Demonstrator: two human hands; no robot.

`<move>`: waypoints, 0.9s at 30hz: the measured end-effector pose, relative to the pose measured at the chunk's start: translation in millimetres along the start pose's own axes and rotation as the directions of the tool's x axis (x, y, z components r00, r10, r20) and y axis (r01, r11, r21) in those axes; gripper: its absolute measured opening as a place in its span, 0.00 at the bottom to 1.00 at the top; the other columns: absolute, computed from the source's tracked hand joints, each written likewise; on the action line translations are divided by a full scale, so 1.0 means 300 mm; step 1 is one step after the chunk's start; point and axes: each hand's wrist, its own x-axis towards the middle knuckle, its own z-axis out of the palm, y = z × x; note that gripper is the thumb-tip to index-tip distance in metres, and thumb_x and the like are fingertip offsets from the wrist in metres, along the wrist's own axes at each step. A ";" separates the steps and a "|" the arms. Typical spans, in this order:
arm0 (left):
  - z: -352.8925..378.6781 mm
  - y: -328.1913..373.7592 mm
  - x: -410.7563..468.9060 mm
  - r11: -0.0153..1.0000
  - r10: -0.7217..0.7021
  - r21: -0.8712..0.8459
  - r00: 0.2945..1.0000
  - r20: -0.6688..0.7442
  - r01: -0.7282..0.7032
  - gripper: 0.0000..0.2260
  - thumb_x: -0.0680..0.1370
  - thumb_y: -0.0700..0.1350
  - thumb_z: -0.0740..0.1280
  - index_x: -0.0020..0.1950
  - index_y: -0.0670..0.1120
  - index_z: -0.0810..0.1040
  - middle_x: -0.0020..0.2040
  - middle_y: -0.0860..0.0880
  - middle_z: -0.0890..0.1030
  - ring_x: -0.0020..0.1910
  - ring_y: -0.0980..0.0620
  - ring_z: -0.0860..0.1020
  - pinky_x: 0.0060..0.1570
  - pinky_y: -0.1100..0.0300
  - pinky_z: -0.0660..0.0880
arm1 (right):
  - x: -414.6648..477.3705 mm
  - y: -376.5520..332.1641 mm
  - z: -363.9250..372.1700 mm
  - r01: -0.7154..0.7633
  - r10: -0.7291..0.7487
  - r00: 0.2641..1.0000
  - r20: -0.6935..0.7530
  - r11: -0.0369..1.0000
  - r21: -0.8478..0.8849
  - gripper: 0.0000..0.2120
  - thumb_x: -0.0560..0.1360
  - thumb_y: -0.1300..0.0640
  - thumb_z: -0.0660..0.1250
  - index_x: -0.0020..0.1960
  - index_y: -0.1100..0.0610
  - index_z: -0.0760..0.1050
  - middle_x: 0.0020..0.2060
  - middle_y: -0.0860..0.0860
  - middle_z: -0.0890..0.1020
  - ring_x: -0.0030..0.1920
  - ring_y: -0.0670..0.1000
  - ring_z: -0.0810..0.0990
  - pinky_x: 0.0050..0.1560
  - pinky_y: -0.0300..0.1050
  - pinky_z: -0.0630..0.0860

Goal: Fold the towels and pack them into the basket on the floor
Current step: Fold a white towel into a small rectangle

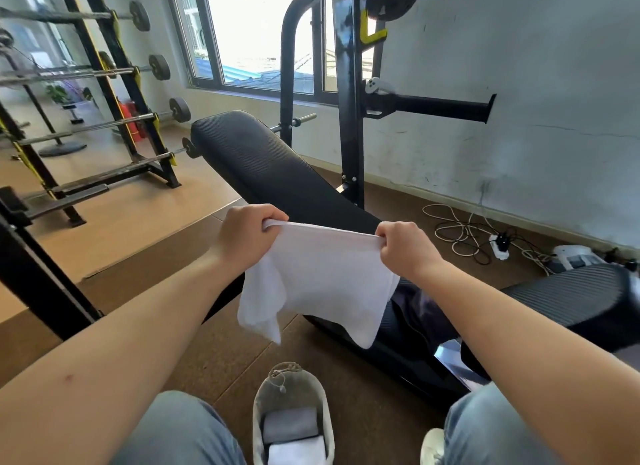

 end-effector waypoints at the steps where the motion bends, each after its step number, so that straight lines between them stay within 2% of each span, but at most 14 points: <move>1: -0.006 -0.014 -0.001 1.000 0.009 0.015 1.000 0.016 -0.010 0.09 0.80 0.44 0.70 0.59 0.49 0.85 0.52 0.51 0.86 0.46 0.57 0.76 0.40 0.73 0.69 | 0.001 0.012 -0.007 -0.017 0.017 1.000 0.010 1.000 -0.018 0.11 0.75 0.64 0.61 0.48 0.54 0.81 0.42 0.55 0.81 0.42 0.57 0.76 0.42 0.47 0.72; 4: -0.023 -0.052 -0.013 0.999 0.023 0.046 0.999 0.047 -0.025 0.08 0.80 0.43 0.70 0.56 0.51 0.85 0.49 0.52 0.86 0.45 0.55 0.79 0.44 0.62 0.80 | -0.001 0.047 -0.027 -0.055 0.059 0.997 0.043 0.995 -0.077 0.10 0.76 0.63 0.61 0.49 0.54 0.81 0.45 0.55 0.83 0.43 0.57 0.77 0.43 0.47 0.73; 9: -0.083 -0.120 -0.030 0.985 -0.083 0.156 0.996 0.030 0.078 0.07 0.80 0.44 0.68 0.54 0.51 0.85 0.47 0.49 0.85 0.44 0.50 0.79 0.41 0.60 0.73 | -0.036 0.076 -0.061 -0.098 0.126 0.985 0.119 0.971 -0.219 0.11 0.75 0.63 0.61 0.49 0.54 0.80 0.47 0.56 0.83 0.45 0.60 0.79 0.44 0.48 0.74; 13: -0.126 -0.158 -0.055 0.941 -0.252 0.227 0.967 -0.031 0.252 0.08 0.81 0.46 0.67 0.57 0.50 0.85 0.50 0.47 0.85 0.43 0.49 0.76 0.41 0.57 0.71 | -0.053 0.091 -0.094 -0.154 0.177 0.978 0.113 0.971 -0.185 0.12 0.75 0.63 0.62 0.52 0.54 0.82 0.49 0.55 0.83 0.47 0.59 0.80 0.48 0.49 0.78; 15: -0.138 -0.184 -0.061 0.911 -0.328 0.242 0.942 -0.067 0.334 0.09 0.81 0.46 0.66 0.58 0.50 0.84 0.51 0.47 0.85 0.44 0.47 0.77 0.41 0.56 0.73 | -0.061 0.099 -0.108 -0.182 0.197 0.977 0.086 0.971 -0.153 0.11 0.77 0.62 0.62 0.51 0.54 0.82 0.47 0.55 0.83 0.46 0.58 0.79 0.47 0.48 0.77; 17: -0.151 -0.205 -0.064 0.879 -0.408 0.229 0.908 -0.099 0.419 0.10 0.81 0.46 0.65 0.57 0.50 0.84 0.50 0.46 0.85 0.45 0.43 0.79 0.42 0.55 0.75 | -0.069 0.106 -0.124 -0.206 0.213 0.975 0.067 0.973 -0.104 0.11 0.78 0.63 0.62 0.52 0.55 0.83 0.46 0.55 0.83 0.45 0.57 0.78 0.47 0.46 0.74; 21: -0.152 -0.237 -0.059 0.831 -0.510 0.138 0.838 -0.194 0.538 0.09 0.82 0.45 0.64 0.58 0.49 0.83 0.50 0.43 0.85 0.47 0.39 0.81 0.47 0.50 0.80 | -0.060 0.121 -0.137 -0.234 0.235 0.972 0.006 0.972 -0.008 0.10 0.78 0.60 0.64 0.52 0.55 0.83 0.49 0.55 0.85 0.47 0.57 0.80 0.50 0.49 0.77; 25: -0.129 -0.229 -0.008 0.800 -0.585 -0.032 0.767 -0.262 0.599 0.07 0.84 0.44 0.61 0.57 0.49 0.79 0.52 0.43 0.85 0.49 0.40 0.83 0.51 0.47 0.82 | -0.029 0.111 -0.129 -0.244 0.249 0.968 -0.043 0.965 0.093 0.08 0.80 0.61 0.63 0.49 0.54 0.81 0.40 0.54 0.85 0.32 0.52 0.84 0.36 0.42 0.77; 27: -0.115 -0.215 0.037 0.786 -0.607 -0.099 0.732 -0.310 0.610 0.09 0.84 0.42 0.61 0.60 0.47 0.79 0.56 0.42 0.84 0.55 0.39 0.81 0.53 0.52 0.78 | -0.003 0.110 -0.118 -0.244 0.254 0.965 -0.065 0.961 0.128 0.09 0.79 0.63 0.62 0.50 0.55 0.81 0.38 0.54 0.84 0.35 0.54 0.86 0.40 0.43 0.79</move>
